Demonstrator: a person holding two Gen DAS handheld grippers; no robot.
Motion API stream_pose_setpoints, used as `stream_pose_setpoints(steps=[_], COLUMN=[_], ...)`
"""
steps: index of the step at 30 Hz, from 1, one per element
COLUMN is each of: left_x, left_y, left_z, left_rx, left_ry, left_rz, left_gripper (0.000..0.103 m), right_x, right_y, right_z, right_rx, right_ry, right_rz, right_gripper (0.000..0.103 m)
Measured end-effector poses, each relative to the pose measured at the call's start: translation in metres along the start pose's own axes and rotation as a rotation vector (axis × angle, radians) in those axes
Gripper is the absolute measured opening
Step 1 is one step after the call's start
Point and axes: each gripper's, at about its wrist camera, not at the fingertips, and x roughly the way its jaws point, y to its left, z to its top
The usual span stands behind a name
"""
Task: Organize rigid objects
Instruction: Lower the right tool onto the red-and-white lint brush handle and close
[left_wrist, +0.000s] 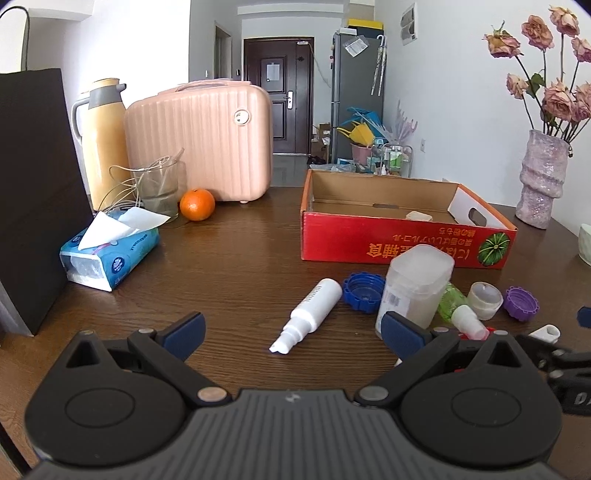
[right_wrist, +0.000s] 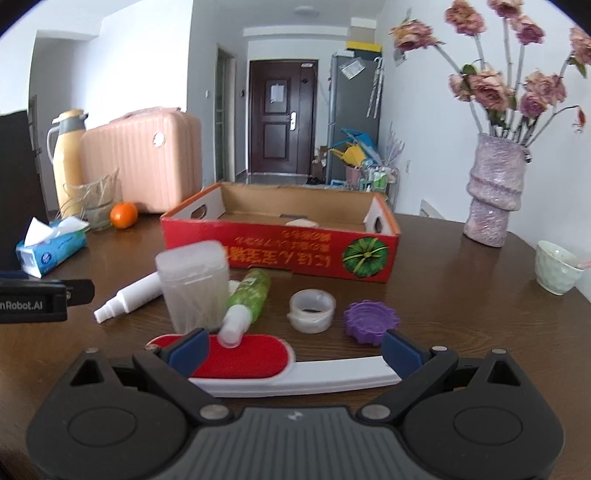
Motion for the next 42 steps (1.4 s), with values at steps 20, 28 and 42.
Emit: stream_pose_setpoints(steps=[20,28,42], left_x=[0.008,0.010,0.013], left_y=[0.028,0.026,0.023], left_z=[-0.002,-0.003,-0.007], left_rx=[-0.064,-0.060,-0.047], left_ry=[0.020,0.023,0.037], left_rz=[0.012,0.021,0.037], left_gripper=[0.103,0.103,0.103], right_x=[0.076,0.048,0.030], right_y=[0.054,0.036,-0.012], right_z=[0.011,-0.011,-0.038], right_rx=[-0.067,-0.093,0.035], right_ry=[0.176,0.164,0.199], right_rz=[-0.154,-0.170,-0.069], right_gripper=[0.100,0.100,0.097])
